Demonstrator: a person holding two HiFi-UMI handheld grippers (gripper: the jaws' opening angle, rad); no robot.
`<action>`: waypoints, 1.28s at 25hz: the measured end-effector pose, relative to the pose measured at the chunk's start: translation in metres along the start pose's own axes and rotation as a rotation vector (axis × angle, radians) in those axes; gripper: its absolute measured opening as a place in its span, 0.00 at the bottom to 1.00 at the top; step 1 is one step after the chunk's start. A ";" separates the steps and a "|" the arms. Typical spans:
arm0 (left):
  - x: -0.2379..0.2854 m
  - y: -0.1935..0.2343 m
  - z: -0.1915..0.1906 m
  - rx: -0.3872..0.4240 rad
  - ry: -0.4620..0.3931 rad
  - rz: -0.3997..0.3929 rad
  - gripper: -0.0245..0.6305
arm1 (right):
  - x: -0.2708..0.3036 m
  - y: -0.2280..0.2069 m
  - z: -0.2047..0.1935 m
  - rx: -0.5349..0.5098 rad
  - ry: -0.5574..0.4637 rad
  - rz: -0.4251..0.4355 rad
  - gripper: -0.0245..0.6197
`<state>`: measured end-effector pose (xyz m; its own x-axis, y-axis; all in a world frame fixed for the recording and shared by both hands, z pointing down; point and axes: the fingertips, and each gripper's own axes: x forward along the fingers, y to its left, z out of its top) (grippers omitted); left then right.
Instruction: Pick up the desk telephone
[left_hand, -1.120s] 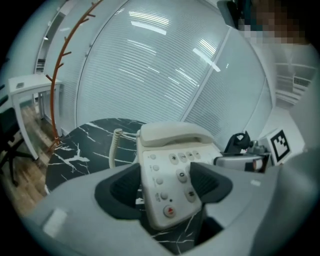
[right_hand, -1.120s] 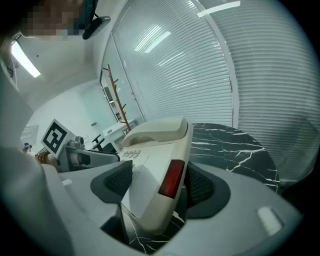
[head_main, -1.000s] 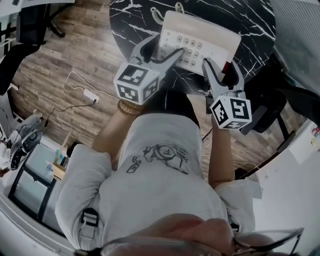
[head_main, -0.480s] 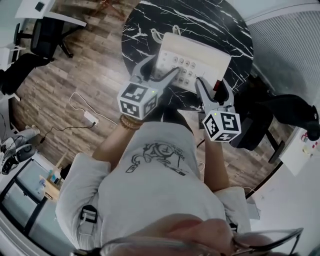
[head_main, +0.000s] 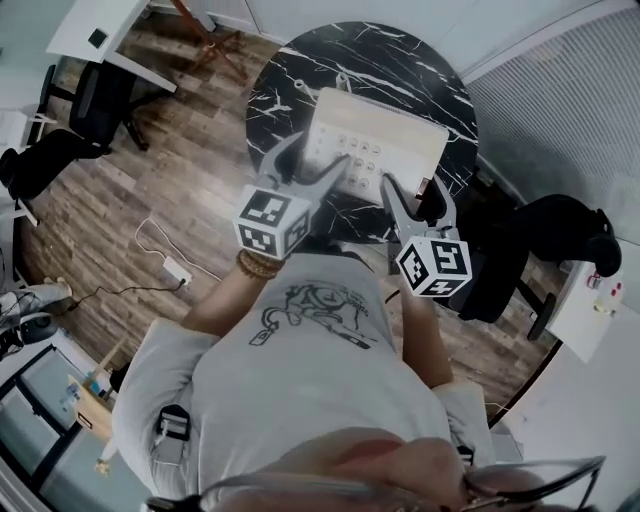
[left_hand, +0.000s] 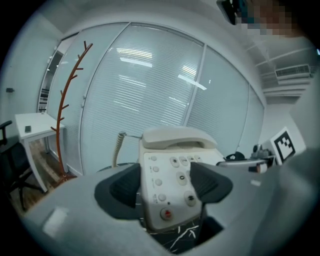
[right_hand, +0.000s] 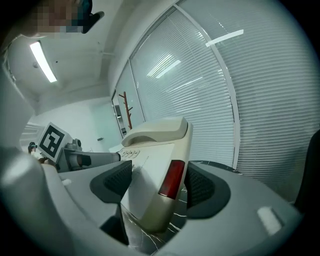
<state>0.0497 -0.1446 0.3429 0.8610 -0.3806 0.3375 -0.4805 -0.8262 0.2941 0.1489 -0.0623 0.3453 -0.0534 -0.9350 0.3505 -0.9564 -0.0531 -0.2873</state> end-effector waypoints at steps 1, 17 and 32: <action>-0.004 -0.003 0.005 0.005 -0.009 0.001 0.52 | -0.004 0.003 0.005 -0.005 -0.008 0.000 0.56; -0.034 -0.038 0.067 0.076 -0.118 -0.018 0.52 | -0.044 0.024 0.067 -0.065 -0.126 -0.019 0.56; -0.038 -0.037 0.057 0.065 -0.119 -0.010 0.52 | -0.045 0.027 0.059 -0.065 -0.131 -0.019 0.56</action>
<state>0.0445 -0.1238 0.2682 0.8815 -0.4154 0.2247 -0.4630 -0.8540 0.2375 0.1428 -0.0421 0.2695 -0.0013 -0.9721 0.2345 -0.9736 -0.0522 -0.2221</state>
